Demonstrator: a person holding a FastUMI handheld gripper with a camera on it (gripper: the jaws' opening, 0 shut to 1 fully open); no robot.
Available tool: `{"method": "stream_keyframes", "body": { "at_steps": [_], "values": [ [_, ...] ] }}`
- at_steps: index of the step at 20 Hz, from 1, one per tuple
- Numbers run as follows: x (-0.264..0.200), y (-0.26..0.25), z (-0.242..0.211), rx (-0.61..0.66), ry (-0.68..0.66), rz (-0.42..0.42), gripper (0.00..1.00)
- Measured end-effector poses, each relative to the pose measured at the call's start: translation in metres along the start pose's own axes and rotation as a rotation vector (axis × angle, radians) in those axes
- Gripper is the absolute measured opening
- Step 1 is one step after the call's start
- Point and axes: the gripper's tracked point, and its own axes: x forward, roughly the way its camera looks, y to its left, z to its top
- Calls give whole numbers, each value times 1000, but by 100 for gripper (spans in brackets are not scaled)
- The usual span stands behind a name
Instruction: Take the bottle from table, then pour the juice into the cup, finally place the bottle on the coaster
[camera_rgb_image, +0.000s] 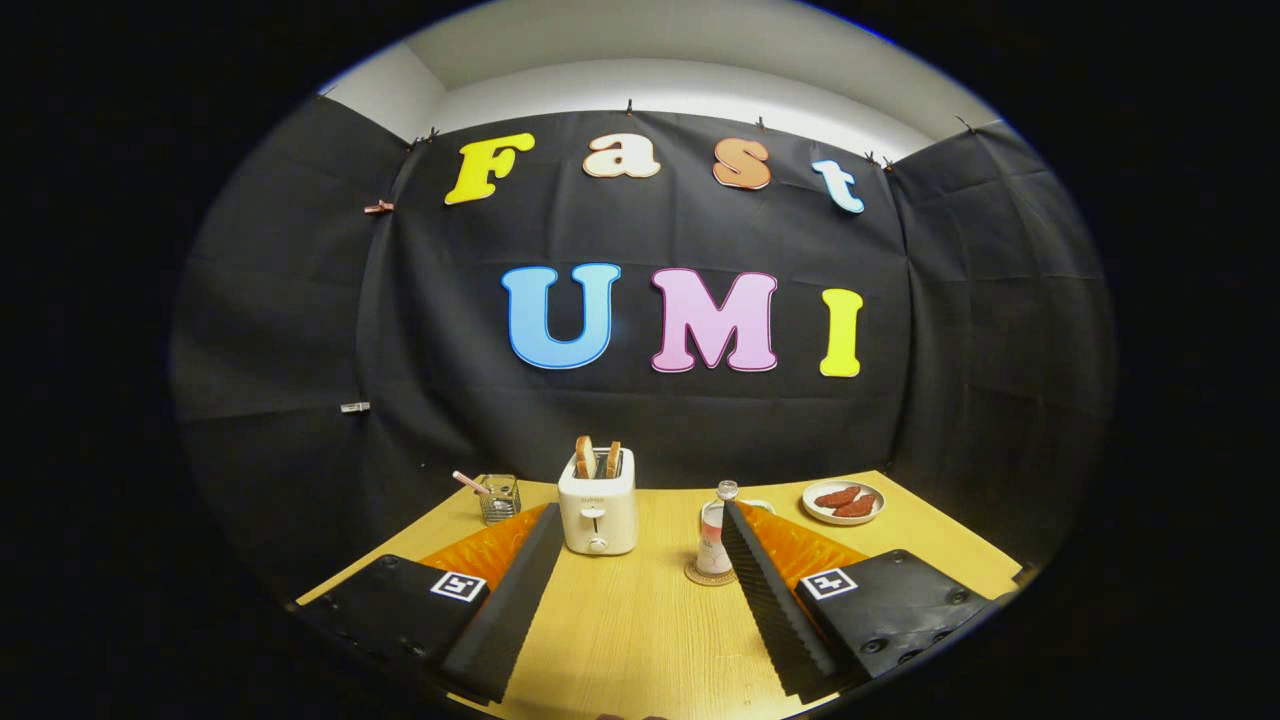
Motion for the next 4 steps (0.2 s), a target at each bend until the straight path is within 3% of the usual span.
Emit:
{"method": "stream_keyframes", "body": {
  "at_steps": [4],
  "values": [
    [1,-11,6,5,0,13,98]
  ]
}}
